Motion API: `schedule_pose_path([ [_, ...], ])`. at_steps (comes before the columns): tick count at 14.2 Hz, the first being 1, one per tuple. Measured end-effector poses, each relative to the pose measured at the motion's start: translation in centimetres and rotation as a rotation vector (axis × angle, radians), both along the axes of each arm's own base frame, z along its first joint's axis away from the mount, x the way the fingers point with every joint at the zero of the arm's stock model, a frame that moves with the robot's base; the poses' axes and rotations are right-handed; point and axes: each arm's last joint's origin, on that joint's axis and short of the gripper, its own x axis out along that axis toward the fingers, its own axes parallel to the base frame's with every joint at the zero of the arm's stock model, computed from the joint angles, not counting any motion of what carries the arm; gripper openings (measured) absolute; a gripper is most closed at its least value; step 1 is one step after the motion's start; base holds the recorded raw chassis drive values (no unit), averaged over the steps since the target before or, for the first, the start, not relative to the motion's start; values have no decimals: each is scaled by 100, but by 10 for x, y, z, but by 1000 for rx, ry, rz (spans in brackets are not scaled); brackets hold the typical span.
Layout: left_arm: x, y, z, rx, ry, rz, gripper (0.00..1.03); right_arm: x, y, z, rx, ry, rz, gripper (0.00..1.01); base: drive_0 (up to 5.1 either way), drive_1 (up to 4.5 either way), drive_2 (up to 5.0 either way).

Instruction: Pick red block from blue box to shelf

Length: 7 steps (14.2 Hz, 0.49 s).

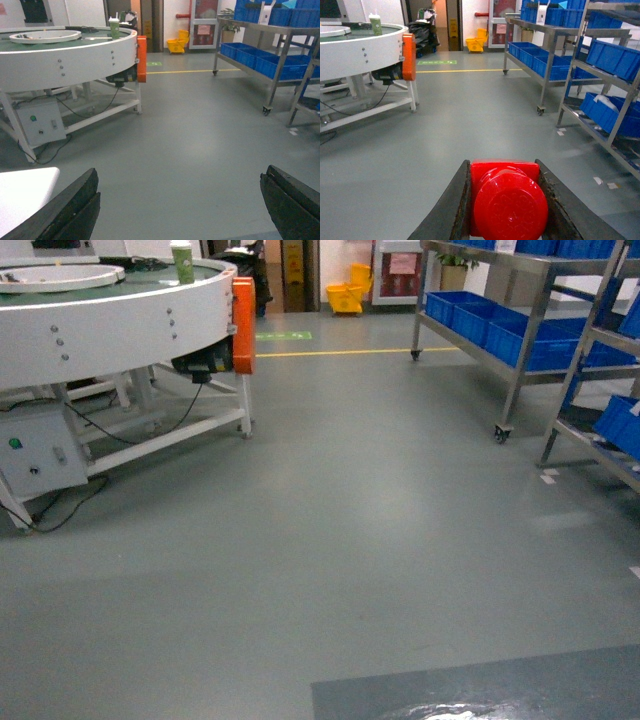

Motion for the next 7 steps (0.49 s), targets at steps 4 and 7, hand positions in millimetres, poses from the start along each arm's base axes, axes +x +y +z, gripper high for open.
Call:
schedule_pose_path([
  [4,0,0,0,0,-3,-1,98,0,0,0,0,1,0,28,-11,399,-421],
  [7,0,0,1,0,-6,0,98,0,0,0,0,-1,0,28,-8,402,-419],
])
